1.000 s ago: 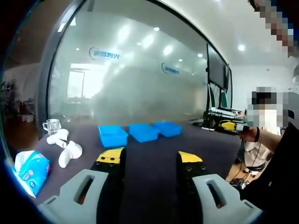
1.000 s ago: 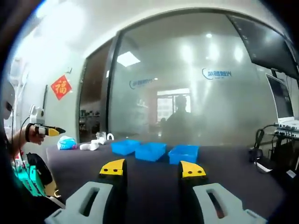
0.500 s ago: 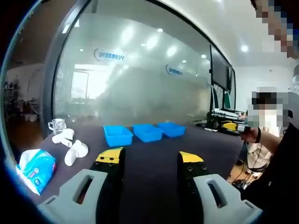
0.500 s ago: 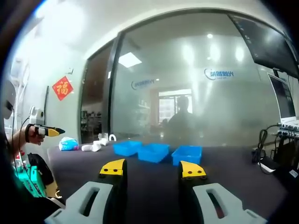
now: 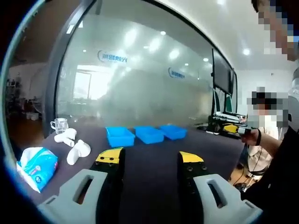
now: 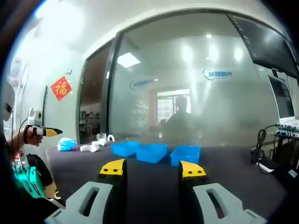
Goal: Sort the screws, nuts, and washers into the corresponding bins
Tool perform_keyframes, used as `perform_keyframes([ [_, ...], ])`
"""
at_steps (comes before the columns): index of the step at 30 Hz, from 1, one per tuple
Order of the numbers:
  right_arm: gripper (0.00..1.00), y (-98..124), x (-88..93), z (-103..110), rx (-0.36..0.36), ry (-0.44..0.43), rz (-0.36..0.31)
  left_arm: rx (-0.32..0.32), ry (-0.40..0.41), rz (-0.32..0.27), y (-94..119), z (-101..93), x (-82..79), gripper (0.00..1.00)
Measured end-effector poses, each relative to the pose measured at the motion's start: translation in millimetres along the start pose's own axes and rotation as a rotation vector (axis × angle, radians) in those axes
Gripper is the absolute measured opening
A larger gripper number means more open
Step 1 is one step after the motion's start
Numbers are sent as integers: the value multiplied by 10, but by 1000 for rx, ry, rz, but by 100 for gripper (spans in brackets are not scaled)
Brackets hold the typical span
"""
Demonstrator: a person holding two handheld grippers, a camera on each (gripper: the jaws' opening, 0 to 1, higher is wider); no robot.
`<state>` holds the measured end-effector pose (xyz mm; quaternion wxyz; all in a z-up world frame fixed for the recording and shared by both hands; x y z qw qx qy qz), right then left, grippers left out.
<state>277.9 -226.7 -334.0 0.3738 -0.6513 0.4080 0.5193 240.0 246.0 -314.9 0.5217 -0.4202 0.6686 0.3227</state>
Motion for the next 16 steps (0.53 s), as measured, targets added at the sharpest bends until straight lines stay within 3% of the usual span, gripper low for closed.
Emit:
perform_keyframes([
  [16, 39, 8, -25, 25, -11, -19, -13, 3, 11, -12, 7, -8, -18, 43],
])
Point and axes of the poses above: the point that each gripper's makers call its tool centre point, and the gripper's own axes: y roughly backward along the fingers, z roughly to its left, x roughly out of its underside, the point moved 7 cm from there along y, roughly backward along the fingers, and after that the axes turned 10 degrees about y, right-handed, at the moved point
